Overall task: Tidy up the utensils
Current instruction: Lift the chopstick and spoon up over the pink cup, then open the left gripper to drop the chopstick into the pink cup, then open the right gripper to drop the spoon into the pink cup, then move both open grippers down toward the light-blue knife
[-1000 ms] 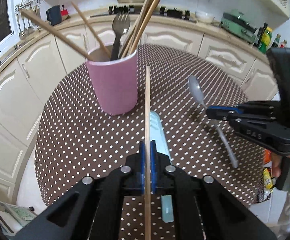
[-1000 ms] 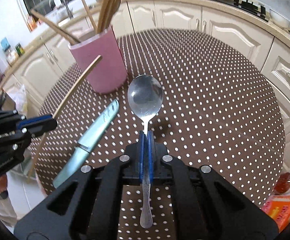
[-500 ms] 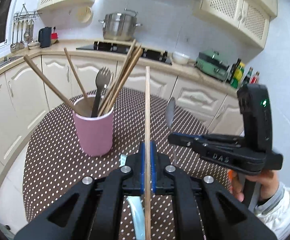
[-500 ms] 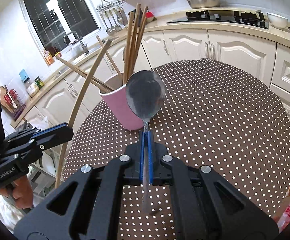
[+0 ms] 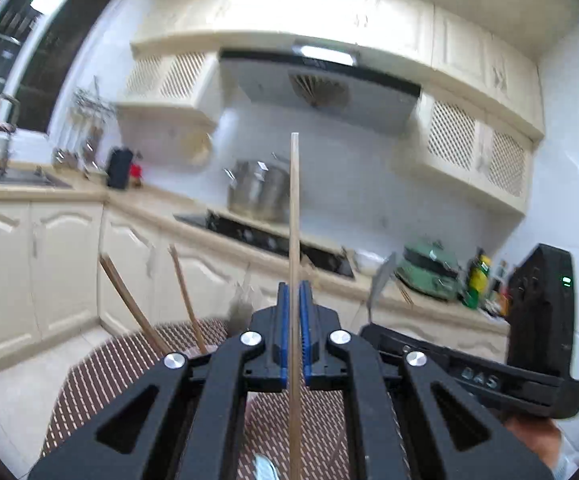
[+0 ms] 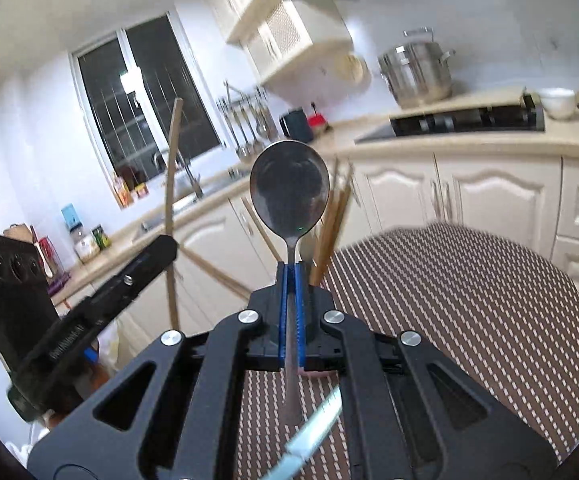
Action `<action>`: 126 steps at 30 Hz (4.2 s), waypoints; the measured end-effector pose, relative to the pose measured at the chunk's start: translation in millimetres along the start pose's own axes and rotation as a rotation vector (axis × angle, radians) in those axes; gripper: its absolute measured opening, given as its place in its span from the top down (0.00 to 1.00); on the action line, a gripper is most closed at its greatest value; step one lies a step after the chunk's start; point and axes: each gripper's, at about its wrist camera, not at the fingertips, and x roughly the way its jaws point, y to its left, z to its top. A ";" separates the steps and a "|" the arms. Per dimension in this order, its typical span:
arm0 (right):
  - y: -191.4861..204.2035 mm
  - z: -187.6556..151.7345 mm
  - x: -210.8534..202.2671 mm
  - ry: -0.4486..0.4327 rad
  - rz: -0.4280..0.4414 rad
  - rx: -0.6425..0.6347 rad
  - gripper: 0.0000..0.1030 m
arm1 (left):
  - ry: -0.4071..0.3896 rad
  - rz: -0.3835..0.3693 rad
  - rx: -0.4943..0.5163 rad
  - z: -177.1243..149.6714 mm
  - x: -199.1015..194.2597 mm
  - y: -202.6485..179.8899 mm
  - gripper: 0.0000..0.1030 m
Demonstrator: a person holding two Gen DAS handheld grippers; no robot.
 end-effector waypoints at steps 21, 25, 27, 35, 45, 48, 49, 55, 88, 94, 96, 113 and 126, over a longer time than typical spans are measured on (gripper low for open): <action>-0.3 20.5 89.0 -0.105 0.033 -0.069 0.96 | -0.245 0.265 0.067 5.9 71.9 13.1 0.95; -5.2 18.0 94.3 -0.108 0.035 -0.067 0.96 | -0.234 0.273 0.070 1.8 80.4 16.7 0.95; -9.3 16.6 95.7 -0.105 0.037 -0.065 0.96 | -0.233 0.275 0.061 -0.9 80.5 18.4 0.95; -14.9 10.9 99.8 -0.078 0.050 -0.057 0.96 | -0.178 0.267 0.025 -11.6 83.1 27.9 0.94; -14.0 7.4 94.3 -0.065 0.042 -0.044 0.96 | -0.111 0.259 0.049 -9.6 65.4 30.4 0.69; -12.3 5.9 91.7 -0.061 0.036 -0.044 0.96 | -0.085 0.274 0.043 -7.1 58.0 32.6 0.62; -11.8 5.7 91.2 -0.061 0.033 -0.047 0.96 | -0.077 0.280 0.045 -5.9 56.0 32.9 0.60; -4.8 1.2 90.0 -0.052 0.008 -0.065 0.96 | -0.017 0.323 0.081 0.9 41.8 31.4 0.49; 31.6 -28.4 65.5 -0.023 -0.136 -0.113 0.50 | 0.179 0.464 0.167 5.0 -18.1 46.9 0.32; 31.9 -26.7 41.2 -0.030 -0.162 -0.124 0.50 | 0.274 0.391 0.157 -3.8 -19.2 35.6 0.32; 28.6 -29.3 34.1 -0.024 -0.183 -0.124 0.50 | 0.313 0.378 0.161 -9.4 -17.8 28.9 0.32; -37.2 -77.4 1.2 0.234 -0.396 -0.006 0.40 | 0.931 0.224 0.121 -107.6 56.4 -1.5 0.32; -57.2 -94.0 6.4 0.328 -0.397 0.032 0.38 | 1.091 0.275 0.153 -152.4 84.8 -11.4 0.38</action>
